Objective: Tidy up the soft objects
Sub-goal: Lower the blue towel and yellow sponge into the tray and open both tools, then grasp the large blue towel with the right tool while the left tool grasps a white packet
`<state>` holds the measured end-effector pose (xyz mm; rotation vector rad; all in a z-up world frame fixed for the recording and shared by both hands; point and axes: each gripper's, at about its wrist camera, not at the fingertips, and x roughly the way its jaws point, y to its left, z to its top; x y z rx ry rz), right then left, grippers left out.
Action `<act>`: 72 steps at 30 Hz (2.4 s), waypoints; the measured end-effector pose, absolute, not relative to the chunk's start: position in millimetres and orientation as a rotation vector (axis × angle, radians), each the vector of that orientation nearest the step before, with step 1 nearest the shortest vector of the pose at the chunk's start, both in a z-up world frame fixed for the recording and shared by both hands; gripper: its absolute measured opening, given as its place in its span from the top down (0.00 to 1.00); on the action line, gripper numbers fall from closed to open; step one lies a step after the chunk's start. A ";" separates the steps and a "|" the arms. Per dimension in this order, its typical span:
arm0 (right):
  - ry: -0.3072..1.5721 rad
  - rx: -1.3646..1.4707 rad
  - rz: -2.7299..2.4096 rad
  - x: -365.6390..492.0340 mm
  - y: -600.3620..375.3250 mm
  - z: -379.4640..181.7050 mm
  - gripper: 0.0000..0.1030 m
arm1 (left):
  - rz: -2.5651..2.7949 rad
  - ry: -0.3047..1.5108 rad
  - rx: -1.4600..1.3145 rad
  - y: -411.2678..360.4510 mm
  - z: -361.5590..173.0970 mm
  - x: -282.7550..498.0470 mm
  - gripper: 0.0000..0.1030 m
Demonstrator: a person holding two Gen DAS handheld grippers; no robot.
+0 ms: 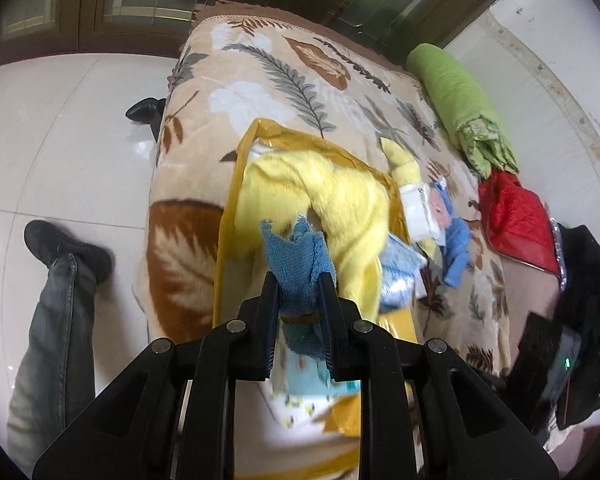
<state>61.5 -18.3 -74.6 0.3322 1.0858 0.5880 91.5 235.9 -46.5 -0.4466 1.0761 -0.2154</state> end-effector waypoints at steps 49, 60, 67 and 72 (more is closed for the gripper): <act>0.922 0.545 0.307 126.8 -226.6 -71.5 0.31 | -0.221 1.218 0.039 -19.2 -81.7 147.2 0.31; 0.979 0.597 0.238 195.1 -230.3 -94.5 0.31 | -0.021 1.233 0.348 -33.1 -113.8 166.1 0.71; 1.061 0.577 0.217 206.7 -214.1 -118.2 0.52 | -0.253 1.260 0.096 2.1 -93.0 150.2 1.00; 1.037 0.636 0.253 176.0 -220.6 -117.8 0.62 | -0.344 1.246 -0.005 14.8 -79.4 129.7 1.00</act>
